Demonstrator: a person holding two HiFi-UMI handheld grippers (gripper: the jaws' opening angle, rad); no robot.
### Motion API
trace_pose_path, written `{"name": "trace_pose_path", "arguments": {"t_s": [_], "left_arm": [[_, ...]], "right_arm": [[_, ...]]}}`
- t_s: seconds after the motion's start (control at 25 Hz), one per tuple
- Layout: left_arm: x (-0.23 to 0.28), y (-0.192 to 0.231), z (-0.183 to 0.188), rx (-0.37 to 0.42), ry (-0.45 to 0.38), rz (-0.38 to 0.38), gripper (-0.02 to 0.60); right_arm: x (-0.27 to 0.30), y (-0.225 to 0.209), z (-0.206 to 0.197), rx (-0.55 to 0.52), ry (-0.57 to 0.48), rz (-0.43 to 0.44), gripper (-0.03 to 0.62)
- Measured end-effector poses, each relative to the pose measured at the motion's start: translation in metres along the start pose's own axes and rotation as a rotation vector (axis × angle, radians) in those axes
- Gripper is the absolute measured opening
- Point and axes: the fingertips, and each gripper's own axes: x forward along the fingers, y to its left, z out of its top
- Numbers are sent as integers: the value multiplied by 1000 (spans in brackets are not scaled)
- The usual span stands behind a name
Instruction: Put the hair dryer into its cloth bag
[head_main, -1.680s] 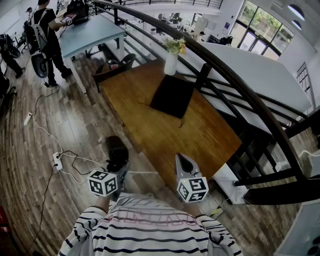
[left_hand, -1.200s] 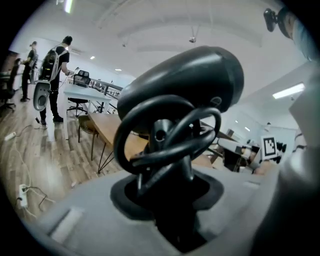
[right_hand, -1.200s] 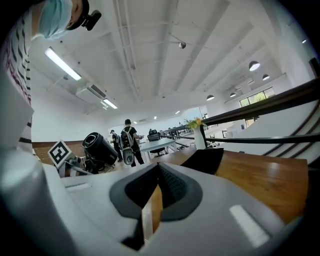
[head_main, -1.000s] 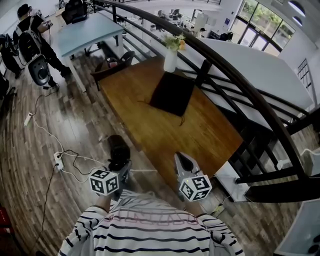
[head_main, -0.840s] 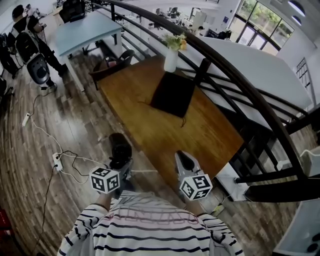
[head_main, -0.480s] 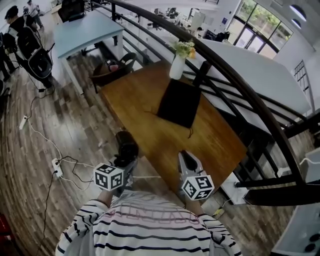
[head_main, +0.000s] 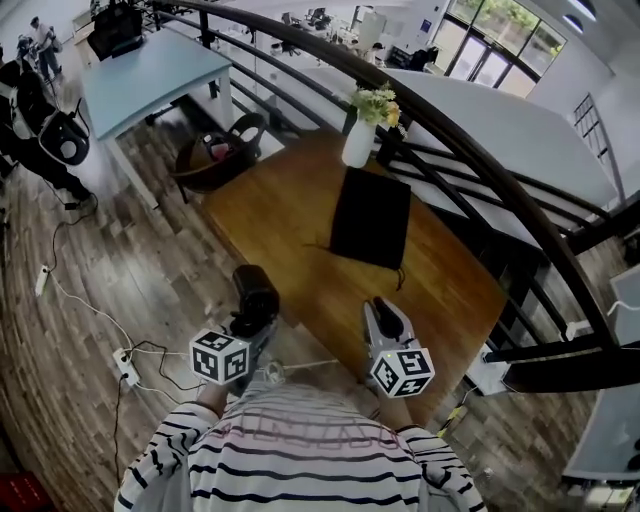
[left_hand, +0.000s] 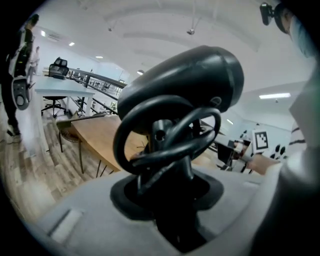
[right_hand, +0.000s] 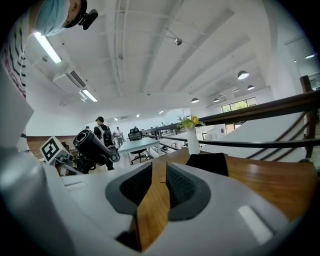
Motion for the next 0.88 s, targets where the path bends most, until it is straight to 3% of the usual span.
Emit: {"name": "trace_pose_path", "arguments": {"t_s": [0.24,0.48,0.88], "left_arm": [[15,30,18,41,46,-63,155],[50,27,34,19,39,-74,155],[104,19,48,-6,50,-43,155]], "right_arm": [[24,-10,0,-34,38,-71,102],[39,-52,1,-74,89,-92,124],[88,-138,-38,-312,293,-57,149]]}}
